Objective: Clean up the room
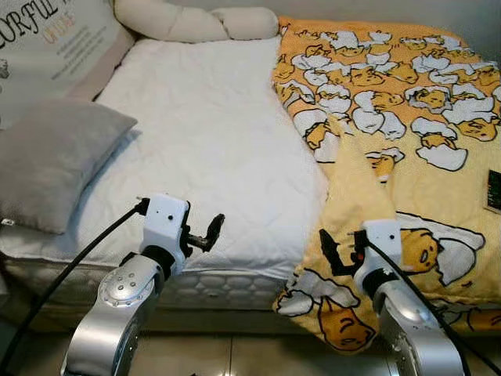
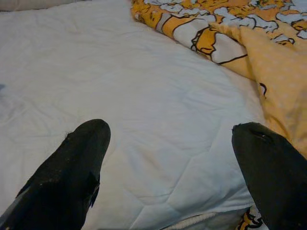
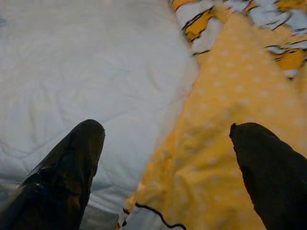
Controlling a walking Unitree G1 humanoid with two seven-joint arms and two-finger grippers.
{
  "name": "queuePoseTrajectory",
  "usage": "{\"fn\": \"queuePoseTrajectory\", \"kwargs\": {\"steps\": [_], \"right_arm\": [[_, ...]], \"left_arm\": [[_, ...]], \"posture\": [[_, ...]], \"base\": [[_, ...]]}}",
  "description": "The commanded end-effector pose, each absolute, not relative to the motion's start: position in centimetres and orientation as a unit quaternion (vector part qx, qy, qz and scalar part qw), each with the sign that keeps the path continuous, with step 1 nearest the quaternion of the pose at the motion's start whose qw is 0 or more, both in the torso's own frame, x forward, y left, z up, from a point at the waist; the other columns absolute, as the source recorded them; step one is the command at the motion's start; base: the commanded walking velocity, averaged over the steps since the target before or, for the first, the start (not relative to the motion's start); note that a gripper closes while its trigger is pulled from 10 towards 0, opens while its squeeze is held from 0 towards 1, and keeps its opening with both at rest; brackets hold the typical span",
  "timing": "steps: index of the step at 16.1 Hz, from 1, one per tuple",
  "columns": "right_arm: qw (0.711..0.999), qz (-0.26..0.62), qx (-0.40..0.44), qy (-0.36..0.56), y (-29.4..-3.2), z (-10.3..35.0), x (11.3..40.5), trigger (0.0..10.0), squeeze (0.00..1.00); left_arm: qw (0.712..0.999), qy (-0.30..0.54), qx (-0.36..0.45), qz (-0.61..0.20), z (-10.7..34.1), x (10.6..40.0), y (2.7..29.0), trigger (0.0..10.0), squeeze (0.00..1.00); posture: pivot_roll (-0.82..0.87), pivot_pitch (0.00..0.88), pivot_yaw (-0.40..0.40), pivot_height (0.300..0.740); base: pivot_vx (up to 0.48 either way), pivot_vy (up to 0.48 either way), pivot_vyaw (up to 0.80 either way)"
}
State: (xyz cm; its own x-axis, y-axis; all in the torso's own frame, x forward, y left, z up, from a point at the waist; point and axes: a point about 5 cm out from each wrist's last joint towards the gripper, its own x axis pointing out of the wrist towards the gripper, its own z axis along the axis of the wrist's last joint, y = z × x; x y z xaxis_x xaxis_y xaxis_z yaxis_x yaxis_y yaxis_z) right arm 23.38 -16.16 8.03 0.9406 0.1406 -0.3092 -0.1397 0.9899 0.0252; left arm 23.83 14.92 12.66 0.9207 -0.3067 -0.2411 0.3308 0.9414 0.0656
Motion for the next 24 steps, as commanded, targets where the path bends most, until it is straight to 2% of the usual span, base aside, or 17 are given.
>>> {"fn": "queuePoseTrajectory", "kwargs": {"steps": [1, 8, 10, 12, 14, 17, 18, 19, 21, 24], "right_arm": [[0.986, 0.066, -0.003, 0.151, -16.6, 8.5, 23.4, 10.0, 0.0], [0.982, 0.109, -0.013, 0.153, -16.0, 8.5, 23.9, 10.0, 0.0], [0.982, 0.112, -0.01, 0.153, -15.8, 8.4, 24.0, 10.0, 0.0], [0.976, 0.144, -0.056, 0.154, -15.1, 8.2, 23.6, 10.0, 0.0], [0.979, 0.121, -0.022, 0.165, -15.4, 7.9, 23.6, 10.0, 0.0], [0.972, 0.13, -0.04, 0.193, -15.5, 7.2, 23.7, 10.0, 0.0], [0.964, 0.146, -0.049, 0.217, -15.3, 6.5, 23.7, 10.0, 0.55], [0.96, 0.155, -0.053, 0.227, -15.2, 6.2, 23.8, 10.0, 1.0], [0.952, 0.177, -0.067, 0.242, -14.8, 5.7, 24.1, 10.0, 1.0], [0.935, 0.195, -0.094, 0.282, -14.0, 4.4, 27.4, 10.0, 1.0]], "left_arm": [[0.978, 0.104, 0.051, -0.172, 12.9, 23.9, 14.5, 10.0, 0.0], [0.983, 0.109, 0.055, -0.136, 12.4, 23.3, 16.7, 10.0, 0.0], [0.983, 0.105, 0.056, -0.138, 12.7, 23.3, 16.8, 10.0, 0.0], [0.983, 0.101, 0.057, -0.141, 12.9, 23.4, 16.7, 10.0, 0.0], [0.983, 0.1, 0.059, -0.145, 12.9, 23.4, 16.6, 10.0, 0.0], [0.978, 0.1, 0.058, -0.174, 13.1, 23.2, 16.4, 10.0, 0.0], [0.972, 0.105, 0.065, -0.198, 13.1, 23.1, 16.4, 10.0, 0.0], [0.968, 0.11, 0.07, -0.213, 13.1, 23.0, 16.3, 10.0, 0.0], [0.958, 0.119, 0.077, -0.248, 13.1, 22.7, 16.2, 10.0, 0.0], [0.928, 0.168, 0.108, -0.316, 12.8, 22.3, 16.6, 10.0, 0.0]], "posture": [[-0.06, 0.0, 0.003, 0.74], [-0.03, 0.0, -0.032, 0.74], [-0.03, 0.0, -0.031, 0.74], [-0.03, 0.0, -0.025, 0.74], [-0.03, 0.0, -0.021, 0.74], [-0.03, 0.0, -0.02, 0.74], [-0.03, 0.0, -0.015, 0.74], [-0.02, 0.0, -0.015, 0.74], [-0.02, 0.0, -0.008, 0.74], [-0.01, 0.02, 0.011, 0.74]], "base": [[0.281, 0.0, -0.77], [0.28, 0.0, -0.11], [0.289, 0.0, 0.0], [0.287, 0.0, 0.21], [0.287, 0.0, 0.21], [0.085, 0.0, 0.0], [0.0, 0.0, 0.0], [0.0, 0.0, 0.0], [0.0, 0.0, 0.0], [0.0, 0.0, 0.0]]}}
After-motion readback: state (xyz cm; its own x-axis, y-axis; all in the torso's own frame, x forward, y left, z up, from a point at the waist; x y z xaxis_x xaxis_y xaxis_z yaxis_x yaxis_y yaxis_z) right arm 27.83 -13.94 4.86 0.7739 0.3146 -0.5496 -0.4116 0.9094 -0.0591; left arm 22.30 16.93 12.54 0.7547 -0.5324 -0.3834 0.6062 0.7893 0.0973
